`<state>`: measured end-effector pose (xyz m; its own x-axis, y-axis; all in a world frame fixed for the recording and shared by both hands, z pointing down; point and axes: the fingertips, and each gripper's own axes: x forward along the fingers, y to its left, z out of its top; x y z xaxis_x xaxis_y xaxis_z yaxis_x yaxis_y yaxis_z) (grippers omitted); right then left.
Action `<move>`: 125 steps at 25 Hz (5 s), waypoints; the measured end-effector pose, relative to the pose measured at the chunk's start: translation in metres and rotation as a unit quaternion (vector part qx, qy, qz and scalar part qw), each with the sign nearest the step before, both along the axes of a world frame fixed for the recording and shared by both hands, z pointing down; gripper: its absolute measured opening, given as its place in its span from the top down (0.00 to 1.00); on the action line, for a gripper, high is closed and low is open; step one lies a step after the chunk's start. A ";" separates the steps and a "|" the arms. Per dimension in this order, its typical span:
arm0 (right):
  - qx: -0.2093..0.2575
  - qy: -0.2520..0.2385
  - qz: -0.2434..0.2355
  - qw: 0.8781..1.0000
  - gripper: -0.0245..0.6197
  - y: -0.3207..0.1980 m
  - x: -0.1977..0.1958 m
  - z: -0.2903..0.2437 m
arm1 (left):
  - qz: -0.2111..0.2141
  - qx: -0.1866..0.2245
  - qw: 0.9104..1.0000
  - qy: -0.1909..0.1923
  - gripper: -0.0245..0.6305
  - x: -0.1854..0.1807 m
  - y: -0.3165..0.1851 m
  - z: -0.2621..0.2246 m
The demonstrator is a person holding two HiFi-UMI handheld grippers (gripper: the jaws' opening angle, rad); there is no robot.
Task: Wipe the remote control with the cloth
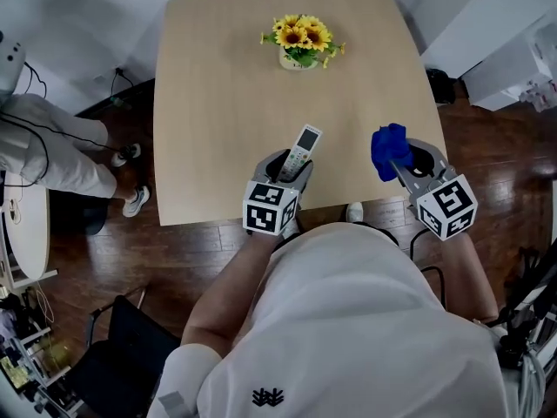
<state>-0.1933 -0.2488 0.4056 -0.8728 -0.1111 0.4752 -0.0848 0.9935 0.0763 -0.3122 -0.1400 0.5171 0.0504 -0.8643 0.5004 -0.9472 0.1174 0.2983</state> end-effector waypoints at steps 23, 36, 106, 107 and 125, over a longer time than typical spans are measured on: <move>-0.055 0.027 -0.061 0.996 0.84 -0.082 0.088 0.041 | -0.258 -0.170 0.951 0.031 0.60 -0.020 -0.030 0.136; -0.071 0.017 -0.085 0.994 0.84 -0.100 0.100 0.042 | -0.243 -0.221 0.945 -0.008 0.56 -0.014 -0.023 0.147; -0.073 0.020 -0.014 0.997 0.84 0.282 0.411 0.033 | 0.105 -0.353 0.929 -0.028 0.62 0.419 0.506 0.217; -0.068 0.021 -0.016 0.997 0.84 0.281 0.410 0.032 | 0.101 -0.360 0.927 -0.025 0.62 0.415 0.513 0.218; -0.063 0.021 -0.047 0.997 0.84 0.296 0.398 0.031 | 0.120 -0.372 0.920 0.019 0.62 0.436 0.525 0.213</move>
<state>0.2049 0.0473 0.4366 -0.8556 0.0332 0.5166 0.0099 0.9988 -0.0477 0.1239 0.3852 0.7302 0.2253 -0.2449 0.9430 -0.9628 0.0922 0.2539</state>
